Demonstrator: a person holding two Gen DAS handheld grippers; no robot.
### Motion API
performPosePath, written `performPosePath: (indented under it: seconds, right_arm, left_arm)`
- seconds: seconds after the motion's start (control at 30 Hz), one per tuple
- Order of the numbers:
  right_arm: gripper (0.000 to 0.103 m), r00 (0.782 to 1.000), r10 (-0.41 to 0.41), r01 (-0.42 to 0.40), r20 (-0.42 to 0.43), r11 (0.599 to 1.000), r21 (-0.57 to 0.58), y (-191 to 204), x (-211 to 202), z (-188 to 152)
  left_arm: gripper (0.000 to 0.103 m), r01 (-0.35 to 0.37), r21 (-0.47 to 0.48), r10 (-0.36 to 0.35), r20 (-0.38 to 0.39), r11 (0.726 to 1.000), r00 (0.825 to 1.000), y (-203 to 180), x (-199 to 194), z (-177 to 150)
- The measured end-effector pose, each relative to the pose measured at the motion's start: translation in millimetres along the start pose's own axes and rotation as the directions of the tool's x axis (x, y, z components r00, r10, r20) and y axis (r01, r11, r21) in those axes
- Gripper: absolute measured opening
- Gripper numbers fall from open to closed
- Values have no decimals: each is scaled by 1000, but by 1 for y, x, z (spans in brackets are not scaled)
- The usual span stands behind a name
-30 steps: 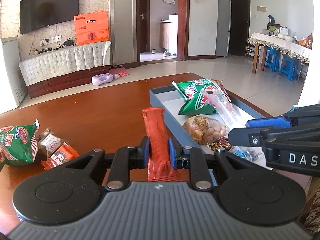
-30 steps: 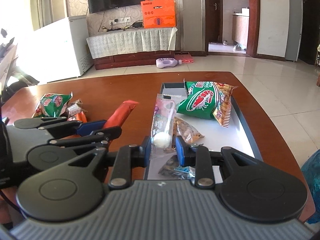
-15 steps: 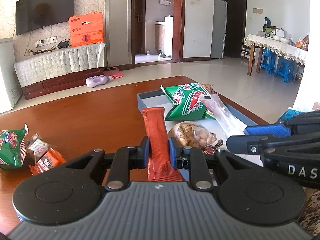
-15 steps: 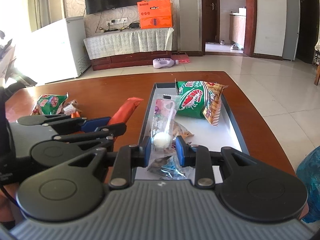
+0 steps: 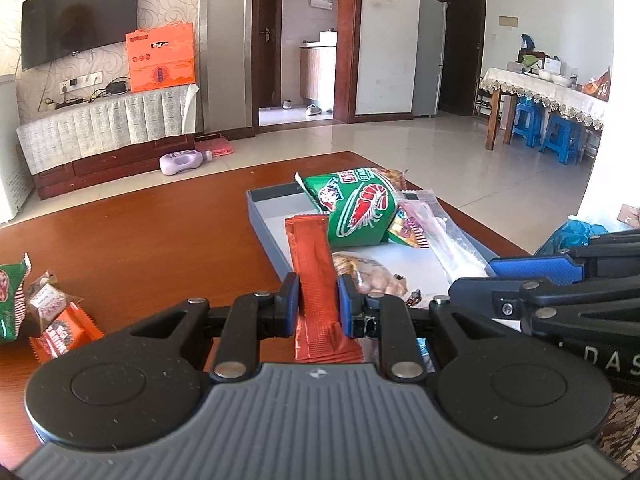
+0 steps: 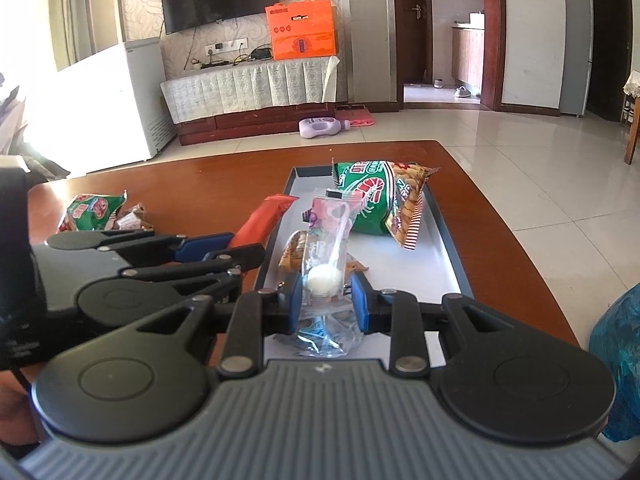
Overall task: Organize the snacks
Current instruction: 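Lower the lollipop packet into the box with the right tool while the left tool lowers the stick snack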
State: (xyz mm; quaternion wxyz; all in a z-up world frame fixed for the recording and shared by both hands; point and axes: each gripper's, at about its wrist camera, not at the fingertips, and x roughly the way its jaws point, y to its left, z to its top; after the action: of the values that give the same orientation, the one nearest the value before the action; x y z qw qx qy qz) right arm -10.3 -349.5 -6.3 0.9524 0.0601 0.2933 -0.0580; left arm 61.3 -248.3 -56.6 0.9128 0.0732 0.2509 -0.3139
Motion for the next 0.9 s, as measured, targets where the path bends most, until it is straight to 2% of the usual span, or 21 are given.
performPosePath:
  seconds: [0.9]
  right_arm:
    - [30, 1000, -12, 12, 5, 999, 42, -18, -7, -2]
  left_arm:
    - [25, 21, -6, -21, -13, 1000, 1000, -20, 48, 19]
